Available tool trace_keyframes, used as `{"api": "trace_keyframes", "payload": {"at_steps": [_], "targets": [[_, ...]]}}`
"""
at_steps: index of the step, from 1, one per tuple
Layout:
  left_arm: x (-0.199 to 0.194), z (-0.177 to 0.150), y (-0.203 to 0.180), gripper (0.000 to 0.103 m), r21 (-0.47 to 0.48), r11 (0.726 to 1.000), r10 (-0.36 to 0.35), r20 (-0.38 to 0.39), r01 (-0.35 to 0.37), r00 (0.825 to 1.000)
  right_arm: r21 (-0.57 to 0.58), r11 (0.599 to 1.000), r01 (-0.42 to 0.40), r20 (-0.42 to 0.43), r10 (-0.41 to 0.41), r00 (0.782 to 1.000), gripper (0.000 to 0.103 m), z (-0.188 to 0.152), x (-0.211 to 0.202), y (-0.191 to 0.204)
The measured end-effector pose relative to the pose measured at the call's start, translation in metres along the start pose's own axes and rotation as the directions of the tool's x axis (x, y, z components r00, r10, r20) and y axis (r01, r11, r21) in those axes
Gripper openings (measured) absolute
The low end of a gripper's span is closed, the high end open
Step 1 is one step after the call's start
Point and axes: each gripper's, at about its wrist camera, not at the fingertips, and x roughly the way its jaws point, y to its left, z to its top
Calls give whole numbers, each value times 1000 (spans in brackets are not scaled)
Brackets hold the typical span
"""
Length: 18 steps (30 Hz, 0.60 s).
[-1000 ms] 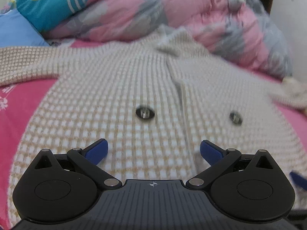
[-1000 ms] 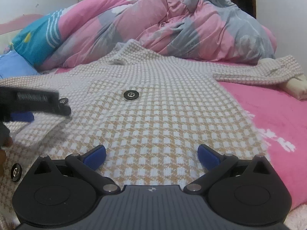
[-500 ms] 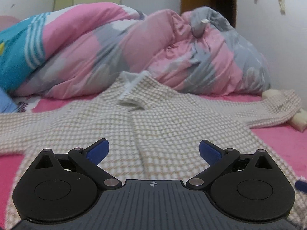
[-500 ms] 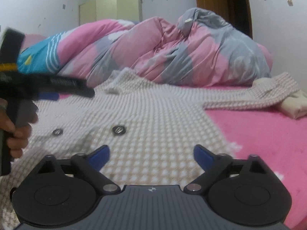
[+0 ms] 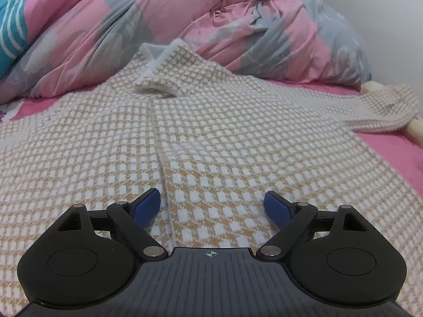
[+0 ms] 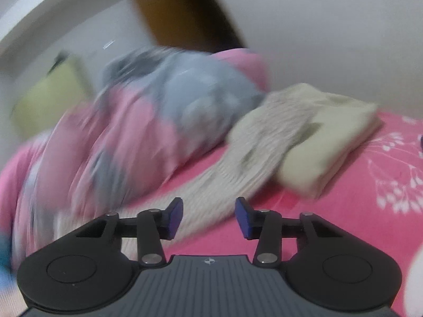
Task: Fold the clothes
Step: 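Grasp the sleeve cuff beside the cream pillow with the right gripper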
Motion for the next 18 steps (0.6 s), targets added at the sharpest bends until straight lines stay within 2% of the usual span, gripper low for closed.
{"api": "trace_keyframes", "payload": {"at_steps": [3, 9, 15, 17, 18], "targets": [[1, 0, 0, 89, 5, 1000, 0, -1, 0, 1000, 163, 985, 58, 21, -62, 998, 39, 35, 34, -42], [5, -1, -3, 92, 26, 1000, 6, 2, -7, 1000, 241, 959, 150, 10, -157, 988, 40, 56, 82, -77], [5, -2, -2, 93, 24, 1000, 0, 4, 0, 1000, 288, 947, 141, -33, -137, 990, 42, 58, 105, -97], [5, -2, -1, 93, 24, 1000, -2, 6, 2, 1000, 287, 950, 120, -21, -118, 993, 36, 60, 107, -99], [5, -2, -1, 93, 24, 1000, -5, 7, 5, 1000, 279, 953, 115, -7, -118, 993, 25, 61, 106, -98]]}}
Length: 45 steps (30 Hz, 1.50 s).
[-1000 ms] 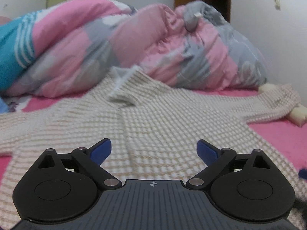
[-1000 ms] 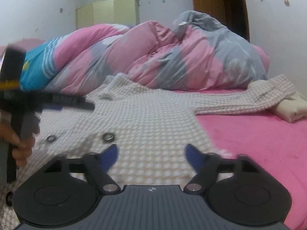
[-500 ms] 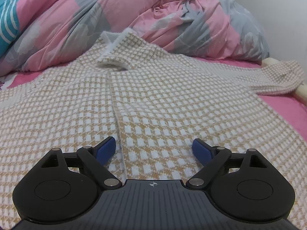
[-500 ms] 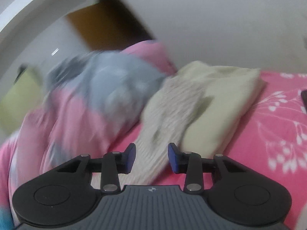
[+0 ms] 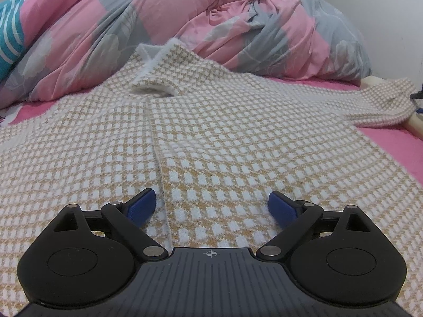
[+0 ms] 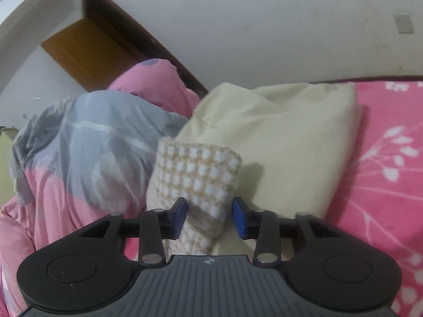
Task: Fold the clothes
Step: 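Grasp the sleeve cuff beside the cream pillow with the right gripper, then lift the sleeve with the right gripper and fold it over the cardigan front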
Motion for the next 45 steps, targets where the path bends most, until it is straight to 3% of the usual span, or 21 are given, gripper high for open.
{"api": "trace_keyframes", "payload": {"at_steps": [3, 7, 13, 18, 25, 30, 35, 39, 40, 42, 43, 45], "targets": [[0, 0, 1, 93, -3, 1000, -4, 3, 4, 1000, -34, 999, -26, 33, 27, 999, 17, 3, -11, 13], [0, 0, 2, 93, -3, 1000, -10, 7, 10, 1000, -177, 980, -90, 52, 101, 994, 15, -2, -34, 59], [-1, -1, 4, 93, -13, 1000, -19, 14, 19, 1000, -365, 889, -276, 4, 298, 954, 13, -32, -74, 157], [-1, -1, 7, 95, -24, 999, -45, 22, 45, 999, -436, 777, -454, -110, 454, 884, 13, -74, -99, 241], [-4, -4, 19, 95, -75, 992, -102, 55, 105, 993, -433, 608, -665, -367, 555, 747, 13, -174, -105, 340], [-7, -5, 23, 96, -100, 987, -122, 67, 128, 990, -395, 540, -743, -546, 513, 663, 12, -265, -83, 383], [-8, -6, 27, 96, -129, 980, -141, 80, 151, 987, -404, 486, -775, -678, 409, 610, 12, -348, -60, 405], [-8, -7, 28, 96, -140, 978, -147, 84, 158, 986, -429, 415, -802, -762, 311, 569, 12, -397, -55, 412], [-9, -7, 27, 96, -142, 977, -148, 84, 159, 985, -426, 392, -816, -789, 280, 547, 13, -407, -53, 414], [-9, -7, 27, 96, -148, 976, -149, 86, 160, 985, -389, 343, -855, -872, 163, 462, 16, -426, -46, 419], [-10, -7, 27, 96, -149, 976, -149, 86, 161, 985, -391, 331, -859, -890, 102, 444, 17, -435, -44, 421], [-11, -8, 25, 96, -150, 975, -150, 87, 162, 985, -428, 314, -847, -889, 24, 458, 18, -444, -44, 422]]}}
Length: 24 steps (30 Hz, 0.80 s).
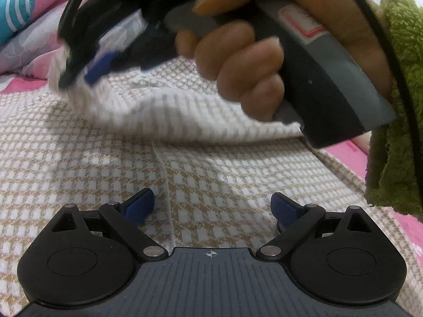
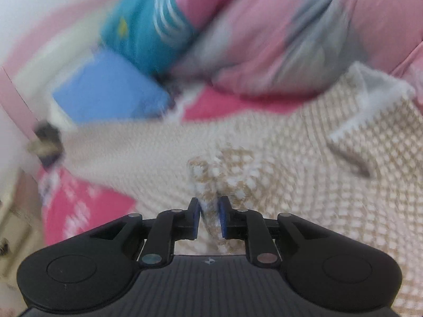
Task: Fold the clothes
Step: 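Lift the sleeve with the right gripper and fold it over the cardigan front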
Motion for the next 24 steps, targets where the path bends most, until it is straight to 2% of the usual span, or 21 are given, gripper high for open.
{"api": "trace_keyframes", "payload": {"at_steps": [1, 4, 6, 8, 10, 12, 14, 16, 18, 19, 20, 22, 23, 24], "targets": [[0, 0, -1, 96, -1, 1000, 0, 0, 0, 1000, 7, 1000, -8, 14, 8, 1000, 20, -2, -6, -1], [-1, -1, -2, 96, -6, 1000, -2, 2, 2, 1000, 73, 993, -90, 136, 80, 987, 23, -8, -42, -12], [-1, -1, -3, 96, -11, 1000, -2, 4, 2, 1000, 141, 976, -163, 265, 121, 957, 23, -24, -80, -26], [-2, -2, -3, 96, -22, 1000, -7, 10, 7, 1000, 202, 950, -237, 398, 142, 906, 23, -44, -121, -39], [-2, 2, 5, 96, -58, 998, -27, 23, 28, 999, 267, 915, -301, 511, 130, 850, 24, -68, -153, -56], [-8, 4, 13, 96, -110, 993, -48, 44, 52, 998, 370, 849, -378, 602, 91, 793, 24, -106, -174, -80], [-18, 9, 21, 96, -150, 987, -48, 73, 58, 996, 470, 752, -462, 667, 41, 744, 28, -143, -185, -107], [-30, 14, 31, 96, -159, 987, 11, 81, 2, 997, 574, 624, -530, 679, -1, 735, 28, -178, -178, -135], [-41, 20, 43, 96, -176, 982, 89, 76, -75, 993, 667, 518, -536, 649, -51, 759, 28, -206, -161, -156], [-43, 22, 51, 96, -194, 973, 139, 62, -125, 988, 692, 483, -536, 637, -62, 768, 28, -216, -152, -164], [-44, 25, 60, 96, -214, 961, 187, 44, -173, 981, 713, 456, -533, 626, -71, 777, 28, -224, -143, -170], [-42, 31, 78, 95, -256, 930, 275, 4, -265, 961, 738, 428, -522, 608, -84, 790, 25, -238, -127, -183], [-39, 34, 87, 95, -281, 913, 307, -8, -297, 952, 736, 427, -526, 612, -85, 787, 25, -242, -121, -186], [-38, 35, 93, 95, -299, 902, 324, -6, -311, 946, 717, 438, -543, 632, -77, 771, 25, -245, -118, -188]]}}
